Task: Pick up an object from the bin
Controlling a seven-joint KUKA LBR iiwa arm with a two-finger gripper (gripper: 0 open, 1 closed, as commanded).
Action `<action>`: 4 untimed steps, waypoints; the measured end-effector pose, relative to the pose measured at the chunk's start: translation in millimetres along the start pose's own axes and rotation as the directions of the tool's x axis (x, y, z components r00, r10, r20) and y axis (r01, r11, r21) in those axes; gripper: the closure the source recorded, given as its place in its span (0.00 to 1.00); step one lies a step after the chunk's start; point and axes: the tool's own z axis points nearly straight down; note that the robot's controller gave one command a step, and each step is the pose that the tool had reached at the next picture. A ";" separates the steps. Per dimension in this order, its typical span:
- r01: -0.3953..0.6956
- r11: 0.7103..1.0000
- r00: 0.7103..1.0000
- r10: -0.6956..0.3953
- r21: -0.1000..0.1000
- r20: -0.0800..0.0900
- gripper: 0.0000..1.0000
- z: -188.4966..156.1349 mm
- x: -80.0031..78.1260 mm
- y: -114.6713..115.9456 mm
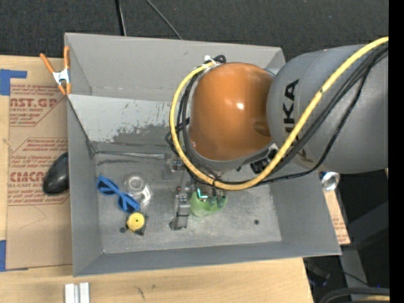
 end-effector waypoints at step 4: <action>-0.442 0.897 0.897 0.442 -0.004 0.007 0.00 -3.2 -54.3 54.2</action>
Offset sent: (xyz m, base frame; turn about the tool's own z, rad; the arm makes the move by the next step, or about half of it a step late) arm 0.0532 0.0368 -0.1703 0.4782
